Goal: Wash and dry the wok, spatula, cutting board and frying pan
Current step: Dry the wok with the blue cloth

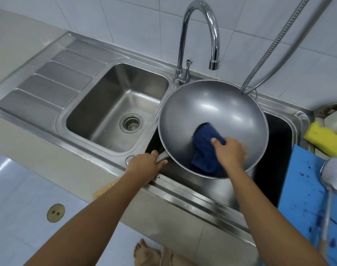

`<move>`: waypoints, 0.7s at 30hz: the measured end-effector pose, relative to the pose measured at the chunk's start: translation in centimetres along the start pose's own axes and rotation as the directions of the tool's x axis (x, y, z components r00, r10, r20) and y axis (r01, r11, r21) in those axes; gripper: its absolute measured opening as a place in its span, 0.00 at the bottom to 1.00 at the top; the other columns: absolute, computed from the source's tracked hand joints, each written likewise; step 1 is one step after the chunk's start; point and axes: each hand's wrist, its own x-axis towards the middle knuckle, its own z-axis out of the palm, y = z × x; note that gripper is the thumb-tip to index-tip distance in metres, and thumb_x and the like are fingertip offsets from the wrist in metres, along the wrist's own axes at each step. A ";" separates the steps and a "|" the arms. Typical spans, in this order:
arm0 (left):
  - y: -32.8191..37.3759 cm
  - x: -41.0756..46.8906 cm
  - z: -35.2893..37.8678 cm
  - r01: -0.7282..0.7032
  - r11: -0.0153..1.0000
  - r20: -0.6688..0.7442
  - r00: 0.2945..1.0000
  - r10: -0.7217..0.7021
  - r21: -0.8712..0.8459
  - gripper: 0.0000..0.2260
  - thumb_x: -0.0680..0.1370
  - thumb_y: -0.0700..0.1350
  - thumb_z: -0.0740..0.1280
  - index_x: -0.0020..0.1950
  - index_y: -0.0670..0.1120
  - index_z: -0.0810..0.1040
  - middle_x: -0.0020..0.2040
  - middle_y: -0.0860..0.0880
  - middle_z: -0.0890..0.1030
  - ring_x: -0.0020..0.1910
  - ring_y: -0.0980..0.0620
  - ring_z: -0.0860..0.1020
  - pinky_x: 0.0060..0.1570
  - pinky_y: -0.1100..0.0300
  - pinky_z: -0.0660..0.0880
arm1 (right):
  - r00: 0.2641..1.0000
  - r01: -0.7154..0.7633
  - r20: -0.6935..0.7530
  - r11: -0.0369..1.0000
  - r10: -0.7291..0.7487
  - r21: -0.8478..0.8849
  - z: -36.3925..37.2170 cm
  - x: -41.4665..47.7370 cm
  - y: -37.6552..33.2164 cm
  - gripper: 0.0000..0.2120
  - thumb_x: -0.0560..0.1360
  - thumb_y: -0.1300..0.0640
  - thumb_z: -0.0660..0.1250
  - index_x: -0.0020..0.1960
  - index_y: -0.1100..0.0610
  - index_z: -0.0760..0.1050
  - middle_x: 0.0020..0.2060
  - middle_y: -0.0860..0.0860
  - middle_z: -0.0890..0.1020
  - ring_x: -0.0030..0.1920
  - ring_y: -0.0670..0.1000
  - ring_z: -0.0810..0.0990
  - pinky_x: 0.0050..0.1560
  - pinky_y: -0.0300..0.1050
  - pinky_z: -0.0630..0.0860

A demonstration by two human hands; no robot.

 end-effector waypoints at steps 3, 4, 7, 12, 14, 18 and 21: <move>-0.1 0.2 -0.5 -0.007 1.000 0.013 1.000 0.007 -0.014 0.18 0.81 0.63 0.52 0.48 0.48 0.64 0.34 0.52 0.69 0.37 0.49 0.72 0.37 0.55 0.67 | 0.976 -0.195 -0.078 0.975 0.204 0.104 -2.7 1.6 2.8 0.20 0.76 0.40 0.65 0.56 0.54 0.82 0.76 0.56 0.57 0.70 0.64 0.59 0.71 0.57 0.57; -0.1 0.2 -0.6 -0.007 1.000 0.021 1.000 0.007 -0.015 0.18 0.80 0.64 0.52 0.48 0.48 0.64 0.34 0.52 0.69 0.37 0.49 0.71 0.37 0.55 0.67 | 0.969 -0.222 -0.081 0.967 0.233 0.127 -3.3 2.0 3.1 0.19 0.76 0.40 0.66 0.54 0.54 0.82 0.78 0.53 0.51 0.71 0.63 0.56 0.73 0.57 0.55; -0.1 0.2 -0.8 -0.008 0.999 0.032 0.999 0.010 -0.039 0.18 0.80 0.63 0.53 0.47 0.49 0.65 0.34 0.52 0.70 0.36 0.50 0.71 0.37 0.55 0.67 | 0.960 -0.256 -0.067 0.951 0.271 0.175 -4.0 3.2 3.2 0.18 0.77 0.42 0.65 0.54 0.56 0.81 0.79 0.52 0.45 0.72 0.64 0.56 0.71 0.57 0.60; -0.6 0.1 -1.2 -0.043 0.998 0.031 0.999 0.045 -0.044 0.17 0.81 0.63 0.54 0.47 0.49 0.65 0.34 0.52 0.69 0.36 0.50 0.71 0.38 0.56 0.66 | 0.953 -0.271 -0.053 0.916 0.299 0.297 -4.3 3.3 3.1 0.22 0.80 0.47 0.64 0.62 0.65 0.76 0.76 0.56 0.57 0.69 0.62 0.66 0.64 0.56 0.70; -1.0 0.0 -1.4 -0.065 0.997 0.027 0.997 0.066 -0.034 0.17 0.81 0.62 0.54 0.47 0.49 0.65 0.34 0.52 0.69 0.36 0.50 0.71 0.37 0.56 0.65 | 0.943 -0.272 -0.096 0.903 0.320 0.332 -4.3 2.6 3.0 0.21 0.80 0.47 0.63 0.61 0.64 0.76 0.74 0.56 0.60 0.68 0.61 0.66 0.62 0.58 0.71; -2.3 -0.6 -2.7 -0.104 0.994 0.031 0.994 0.104 0.022 0.16 0.81 0.63 0.53 0.48 0.50 0.64 0.34 0.53 0.68 0.38 0.50 0.70 0.39 0.56 0.65 | 0.923 -0.240 -0.194 0.892 0.332 0.382 -4.6 0.5 2.4 0.20 0.80 0.48 0.62 0.58 0.64 0.77 0.72 0.56 0.63 0.68 0.59 0.66 0.58 0.55 0.71; -4.1 -1.1 -3.8 -0.130 0.988 -0.001 0.991 0.130 0.088 0.17 0.81 0.64 0.52 0.48 0.50 0.64 0.36 0.52 0.70 0.38 0.49 0.71 0.39 0.55 0.67 | 0.912 -0.196 -0.251 0.883 0.323 0.427 -4.8 -1.2 1.3 0.18 0.80 0.48 0.63 0.56 0.64 0.77 0.70 0.55 0.65 0.66 0.58 0.67 0.56 0.52 0.69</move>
